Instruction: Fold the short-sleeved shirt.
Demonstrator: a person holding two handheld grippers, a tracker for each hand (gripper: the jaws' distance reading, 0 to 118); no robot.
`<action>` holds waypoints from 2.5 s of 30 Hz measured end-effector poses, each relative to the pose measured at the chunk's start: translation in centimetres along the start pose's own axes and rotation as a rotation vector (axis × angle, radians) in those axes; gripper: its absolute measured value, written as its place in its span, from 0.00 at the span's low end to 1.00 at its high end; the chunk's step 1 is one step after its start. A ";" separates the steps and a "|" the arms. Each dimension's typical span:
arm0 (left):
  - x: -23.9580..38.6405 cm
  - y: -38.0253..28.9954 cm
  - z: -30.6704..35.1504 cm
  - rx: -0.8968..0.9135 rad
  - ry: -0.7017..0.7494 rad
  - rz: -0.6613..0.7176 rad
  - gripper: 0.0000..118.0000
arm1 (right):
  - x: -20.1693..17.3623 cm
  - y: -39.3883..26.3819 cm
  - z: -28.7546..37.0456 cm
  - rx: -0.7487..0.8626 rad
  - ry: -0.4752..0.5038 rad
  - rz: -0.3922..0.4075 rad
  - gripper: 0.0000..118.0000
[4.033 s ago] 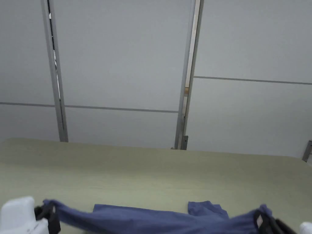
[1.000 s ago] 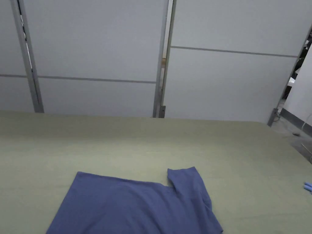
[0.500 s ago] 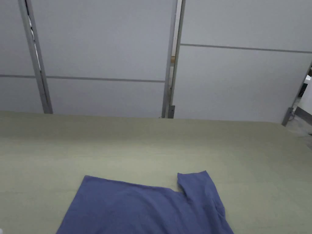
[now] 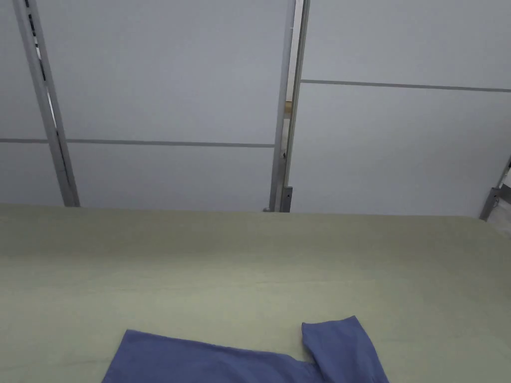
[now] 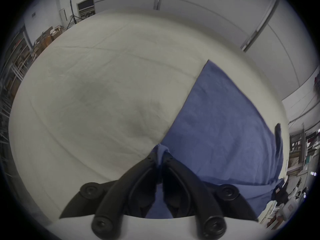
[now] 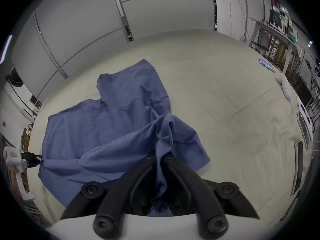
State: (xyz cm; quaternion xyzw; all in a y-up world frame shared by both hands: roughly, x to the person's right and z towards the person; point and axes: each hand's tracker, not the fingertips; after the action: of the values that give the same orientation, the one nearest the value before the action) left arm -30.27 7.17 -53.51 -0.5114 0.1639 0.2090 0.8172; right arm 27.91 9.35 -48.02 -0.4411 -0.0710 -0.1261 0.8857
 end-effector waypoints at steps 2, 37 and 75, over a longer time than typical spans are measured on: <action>-0.7 -0.4 1.8 0.100 -0.029 -0.005 0.41 | 0.5 -0.2 1.3 0.053 0.009 0.004 0.23; -4.4 -5.1 2.6 -0.050 0.037 -0.216 0.95 | -1.7 -8.5 22.6 0.574 0.098 0.127 0.02; -6.8 -13.7 18.1 0.032 -0.082 -0.214 0.05 | 2.0 -5.2 16.3 -0.043 0.174 0.183 0.11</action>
State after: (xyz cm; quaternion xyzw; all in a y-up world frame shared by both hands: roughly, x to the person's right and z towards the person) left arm -28.10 16.98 -32.08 -0.5038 0.0780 0.1387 0.8491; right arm 28.07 19.02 -33.84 -0.4520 0.0493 -0.0841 0.8867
